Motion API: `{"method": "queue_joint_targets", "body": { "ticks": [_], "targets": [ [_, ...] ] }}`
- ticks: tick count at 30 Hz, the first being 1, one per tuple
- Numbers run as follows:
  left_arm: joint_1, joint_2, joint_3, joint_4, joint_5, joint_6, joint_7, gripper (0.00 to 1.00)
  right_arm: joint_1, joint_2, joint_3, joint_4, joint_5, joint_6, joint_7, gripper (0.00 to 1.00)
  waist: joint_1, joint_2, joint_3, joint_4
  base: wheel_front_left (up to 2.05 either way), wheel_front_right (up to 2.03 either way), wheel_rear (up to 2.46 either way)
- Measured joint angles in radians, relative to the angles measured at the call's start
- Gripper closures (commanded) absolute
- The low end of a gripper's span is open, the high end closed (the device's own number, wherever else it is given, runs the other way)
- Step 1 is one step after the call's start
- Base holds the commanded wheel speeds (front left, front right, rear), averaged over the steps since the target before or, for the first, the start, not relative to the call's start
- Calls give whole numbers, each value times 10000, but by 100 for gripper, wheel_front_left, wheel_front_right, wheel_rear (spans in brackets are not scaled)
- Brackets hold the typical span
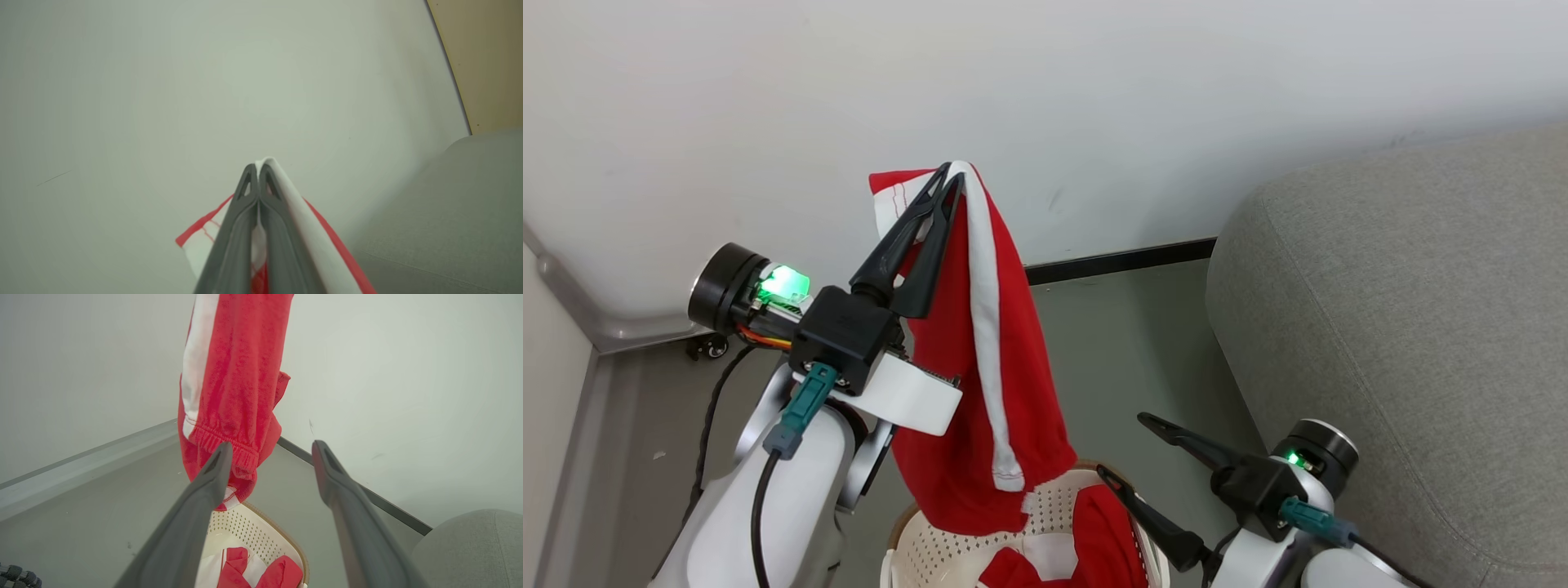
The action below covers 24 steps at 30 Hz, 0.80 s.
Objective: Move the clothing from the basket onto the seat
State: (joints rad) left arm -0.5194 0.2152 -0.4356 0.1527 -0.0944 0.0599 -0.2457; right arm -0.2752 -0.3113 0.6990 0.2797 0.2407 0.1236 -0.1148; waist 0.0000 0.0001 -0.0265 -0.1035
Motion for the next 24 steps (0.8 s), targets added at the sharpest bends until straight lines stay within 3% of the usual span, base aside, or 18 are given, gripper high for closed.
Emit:
{"method": "queue_joint_targets", "body": {
  "ticks": [10, 24],
  "targets": [
    [-409, -176, -270, -117, 15, -161, 94, 100, -481, -167, 1108, 249, 477, 6, 19, 0, 0, -2, 13, 85, 0, 0, 0],
    [-689, -543, -696, -476, 86, -443, 180, 100, -1644, -314, 1708, 711, 1225, 8, -102, 0, 0, -2, -71, 382, 0, 0, 0]
  ]
}}
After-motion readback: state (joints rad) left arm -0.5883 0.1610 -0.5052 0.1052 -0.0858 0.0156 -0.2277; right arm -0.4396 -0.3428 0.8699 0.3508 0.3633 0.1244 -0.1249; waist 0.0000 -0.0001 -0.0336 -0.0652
